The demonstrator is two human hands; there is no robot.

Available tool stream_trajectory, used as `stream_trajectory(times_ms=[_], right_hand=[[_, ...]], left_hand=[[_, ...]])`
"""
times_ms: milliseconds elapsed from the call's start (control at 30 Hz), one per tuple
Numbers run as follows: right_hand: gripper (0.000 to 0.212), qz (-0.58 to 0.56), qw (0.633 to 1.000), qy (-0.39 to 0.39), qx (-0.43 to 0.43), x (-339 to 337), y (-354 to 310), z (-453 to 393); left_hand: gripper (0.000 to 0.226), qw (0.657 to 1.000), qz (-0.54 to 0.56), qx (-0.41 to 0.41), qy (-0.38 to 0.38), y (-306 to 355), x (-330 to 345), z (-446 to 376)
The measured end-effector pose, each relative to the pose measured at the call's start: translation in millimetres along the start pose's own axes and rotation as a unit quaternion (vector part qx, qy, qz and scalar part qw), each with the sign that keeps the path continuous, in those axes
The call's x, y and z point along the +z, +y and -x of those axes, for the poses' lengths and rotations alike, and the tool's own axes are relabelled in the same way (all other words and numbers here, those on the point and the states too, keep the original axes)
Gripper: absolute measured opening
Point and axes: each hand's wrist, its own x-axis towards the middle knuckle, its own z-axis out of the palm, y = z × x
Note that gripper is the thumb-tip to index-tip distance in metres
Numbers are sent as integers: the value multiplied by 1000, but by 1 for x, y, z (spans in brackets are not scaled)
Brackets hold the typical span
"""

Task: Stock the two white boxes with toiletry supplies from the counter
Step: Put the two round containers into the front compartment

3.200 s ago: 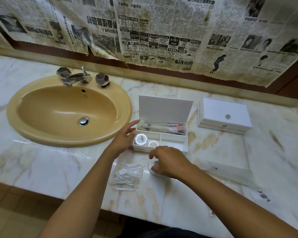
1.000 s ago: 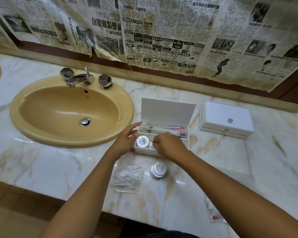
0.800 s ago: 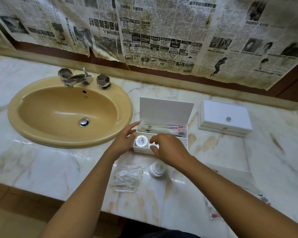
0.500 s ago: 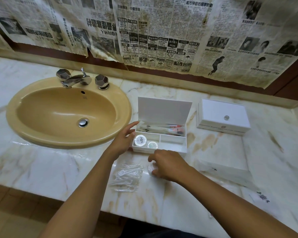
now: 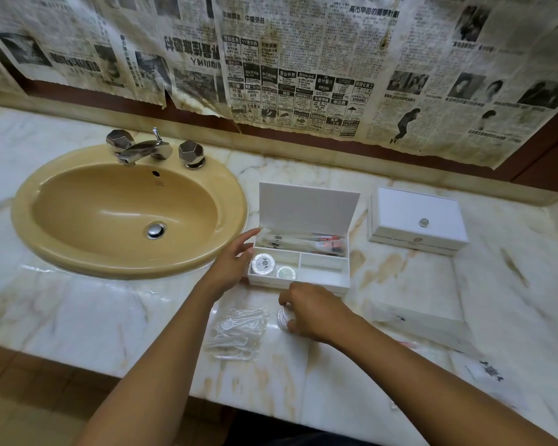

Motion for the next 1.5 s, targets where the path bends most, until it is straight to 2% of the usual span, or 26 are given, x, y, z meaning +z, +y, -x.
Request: stream_trajectory(times_ms=[133,300,367,900,1067,1300,1500], right_hand=[[28,-25,999,26,-3,-13,-3,-5],[26,-30,992,122,21,-36,-2,-22],[29,-31,989,138,40,-40,0,-31],[35,27,991,78,104,-31,13,-62],[23,25,990,105,91,-30,13,-59],[43,-1,995,68,78,-24,10,-54],[29,-21,988,144,49,-26,5,-40]], left_hand=[[42,1000,2,2,-1,0,0,0],[44,1000,13,7,-2,3,0,3],[44,1000,14,8,-1,5,1,4],[45,1000,11,19,-4,2,-2,2],[45,1000,11,21,-4,1,-1,1],[43,1000,3,22,-3,5,-1,4],[43,1000,2,22,-4,7,0,5]])
